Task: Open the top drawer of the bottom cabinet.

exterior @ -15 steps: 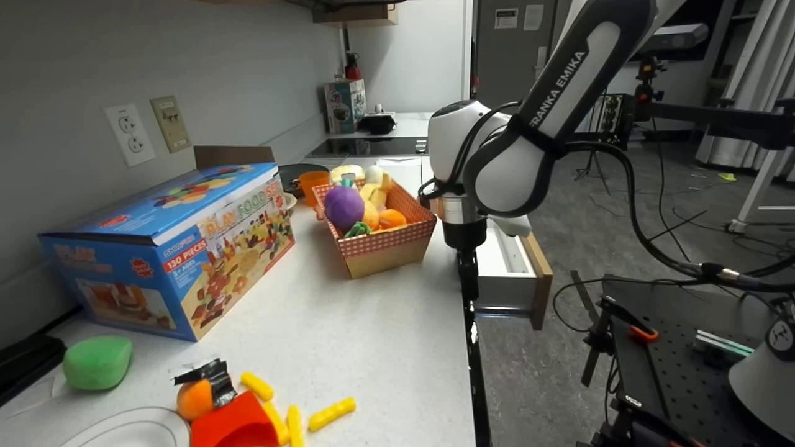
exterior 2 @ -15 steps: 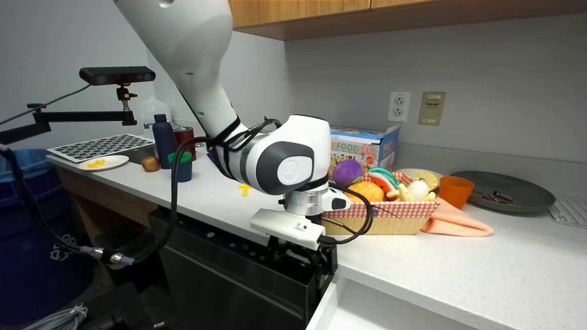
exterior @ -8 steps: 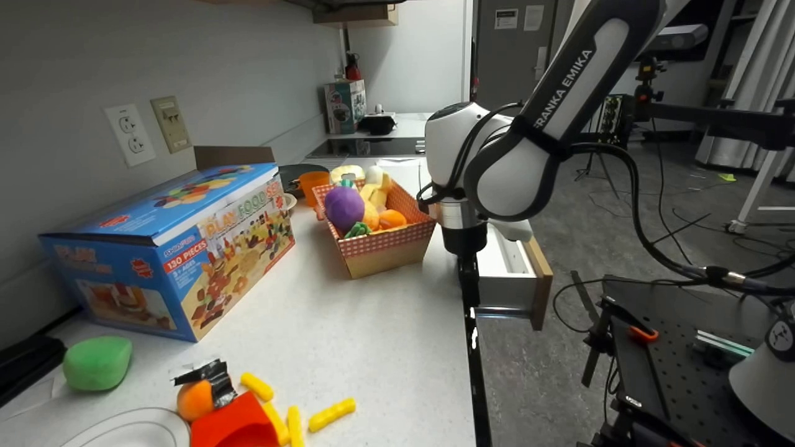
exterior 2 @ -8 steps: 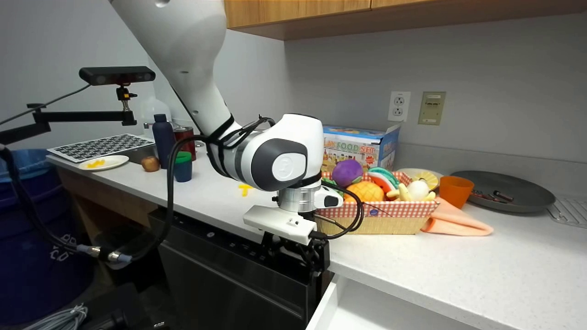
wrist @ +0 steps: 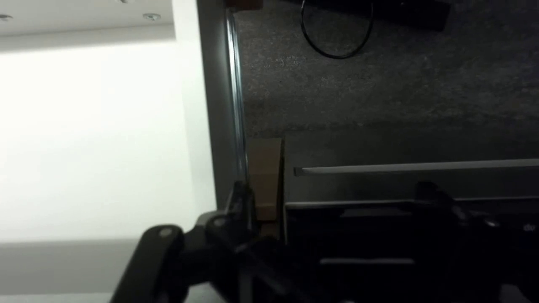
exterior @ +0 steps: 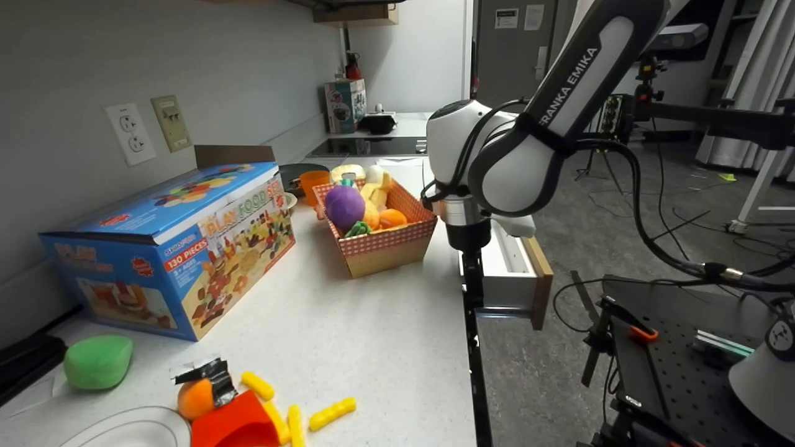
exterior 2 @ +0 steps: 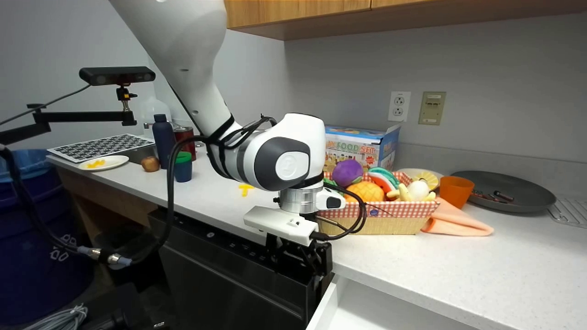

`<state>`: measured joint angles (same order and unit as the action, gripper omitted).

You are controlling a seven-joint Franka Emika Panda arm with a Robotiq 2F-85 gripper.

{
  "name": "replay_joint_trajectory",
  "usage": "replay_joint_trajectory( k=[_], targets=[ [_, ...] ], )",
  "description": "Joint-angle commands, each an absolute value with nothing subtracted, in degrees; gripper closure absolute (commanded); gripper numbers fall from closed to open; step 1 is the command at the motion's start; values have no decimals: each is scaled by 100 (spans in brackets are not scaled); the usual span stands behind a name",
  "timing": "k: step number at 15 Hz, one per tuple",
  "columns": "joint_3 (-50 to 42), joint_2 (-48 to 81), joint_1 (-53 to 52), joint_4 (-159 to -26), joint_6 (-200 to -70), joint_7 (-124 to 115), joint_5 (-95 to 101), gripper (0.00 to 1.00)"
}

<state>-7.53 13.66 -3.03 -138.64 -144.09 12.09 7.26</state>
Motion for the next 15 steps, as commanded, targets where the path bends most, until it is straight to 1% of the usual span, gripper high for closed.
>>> replay_joint_trajectory(
  k=[1, 6, 10, 11, 15],
  targets=[
    [-905, 767, 3, -14309, -14309, 753, 1370, 0],
    [-1187, 484, 413, -14558, -14493, 254, 2149, 0],
    [-1256, 590, 617, -14457, -14749, -449, 2243, 0],
    [-1147, 617, 628, -14420, -14554, 26, 2047, 0],
    [-1183, 618, 648, -14419, -14634, -283, 2082, 0]
  ],
)
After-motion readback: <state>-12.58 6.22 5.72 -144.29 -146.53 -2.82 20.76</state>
